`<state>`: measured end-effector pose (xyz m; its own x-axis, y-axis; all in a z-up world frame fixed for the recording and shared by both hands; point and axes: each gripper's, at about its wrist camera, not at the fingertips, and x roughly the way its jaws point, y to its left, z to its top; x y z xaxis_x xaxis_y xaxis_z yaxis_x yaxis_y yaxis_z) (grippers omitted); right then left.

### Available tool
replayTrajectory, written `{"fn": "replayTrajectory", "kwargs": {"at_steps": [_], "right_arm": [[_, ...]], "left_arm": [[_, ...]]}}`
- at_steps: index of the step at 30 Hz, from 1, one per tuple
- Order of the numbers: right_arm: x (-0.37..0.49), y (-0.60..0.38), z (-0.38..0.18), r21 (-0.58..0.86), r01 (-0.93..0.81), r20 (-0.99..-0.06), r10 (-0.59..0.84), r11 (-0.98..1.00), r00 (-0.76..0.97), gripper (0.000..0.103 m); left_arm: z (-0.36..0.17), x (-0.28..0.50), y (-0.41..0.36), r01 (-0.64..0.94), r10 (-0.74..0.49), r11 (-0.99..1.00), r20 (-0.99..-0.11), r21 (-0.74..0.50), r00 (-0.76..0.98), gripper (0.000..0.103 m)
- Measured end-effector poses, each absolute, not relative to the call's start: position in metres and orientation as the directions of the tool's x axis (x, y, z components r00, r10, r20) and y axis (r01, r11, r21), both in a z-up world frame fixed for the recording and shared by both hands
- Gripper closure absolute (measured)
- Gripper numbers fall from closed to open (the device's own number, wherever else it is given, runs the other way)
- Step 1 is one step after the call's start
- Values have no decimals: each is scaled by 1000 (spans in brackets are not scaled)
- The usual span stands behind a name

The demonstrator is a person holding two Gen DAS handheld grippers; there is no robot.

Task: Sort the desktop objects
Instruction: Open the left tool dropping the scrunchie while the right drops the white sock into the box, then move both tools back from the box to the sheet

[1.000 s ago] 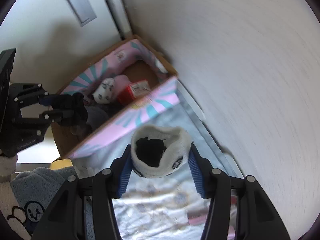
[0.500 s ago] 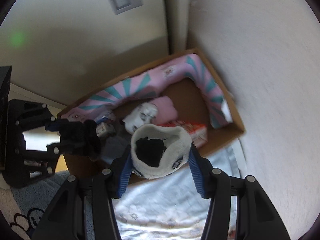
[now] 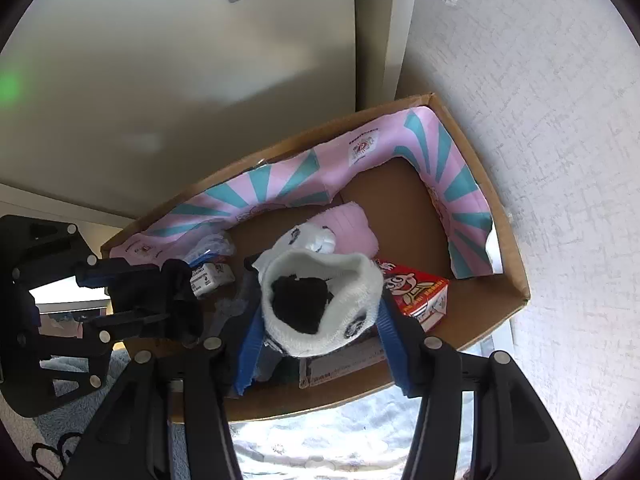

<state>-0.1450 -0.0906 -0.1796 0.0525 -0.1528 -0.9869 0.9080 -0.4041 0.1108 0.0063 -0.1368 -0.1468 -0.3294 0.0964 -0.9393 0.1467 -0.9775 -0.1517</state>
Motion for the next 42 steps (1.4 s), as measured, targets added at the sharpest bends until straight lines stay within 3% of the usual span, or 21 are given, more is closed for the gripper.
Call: {"fn": "replayTrajectory", "kwargs": {"at_steps": [2, 3, 4, 5, 6, 9, 23, 28, 31, 34, 37, 42], "right_arm": [[-145, -90, -179, 122, 900, -986, -156, -419, 61, 46], [-146, -89, -179, 125, 895, -985, -161, -428, 60, 41], [-147, -87, -178, 127, 888, -984, -167, -443, 58, 36], [-147, -86, -178, 126, 884, -984, -173, -450, 52, 21], [-147, -84, -176, 119, 884, -983, -180, -453, 41, 11], [-145, -79, -169, 80, 888, -978, -208, -452, -18, 1], [-128, -37, -132, 89, 844, -953, -292, -529, -82, 1], [-128, 7, -106, 219, 783, -908, -415, -583, -56, 1], [-123, 32, -95, 210, 783, -931, -364, -585, -23, 0], [-113, 63, -80, 78, 788, -943, -301, -611, -140, 0], [-113, 101, -79, -39, 723, -955, -186, -690, -229, 1], [-125, 182, -87, -114, 541, -965, -37, -833, -259, 1]], "left_arm": [[-150, 4, -135, 150, 112, -975, -947, -163, -301, 64], [-150, 4, -134, 149, 107, -976, -949, -156, -295, 27], [-149, 5, -132, 144, 93, -979, -947, -143, -308, 3], [-146, 7, -131, 138, 71, -982, -938, -125, -340, 0], [-146, 8, -129, 136, 56, -985, -934, -110, -353, 0], [-151, 6, -125, 147, -12, -988, -937, -42, -349, 0], [-150, 3, -126, 141, 42, -984, -912, -109, -408, 0], [-128, -12, -102, 52, 103, -988, -880, -143, -464, 0], [-112, -25, -72, -40, 112, -994, -870, -106, -480, 0], [-109, -39, -46, -109, 129, -990, -870, -87, -475, 0], [-98, -55, -11, -210, 191, -972, -865, -103, -464, 0], [-83, -77, 42, -325, 209, -944, -871, -60, -445, 0]]}}
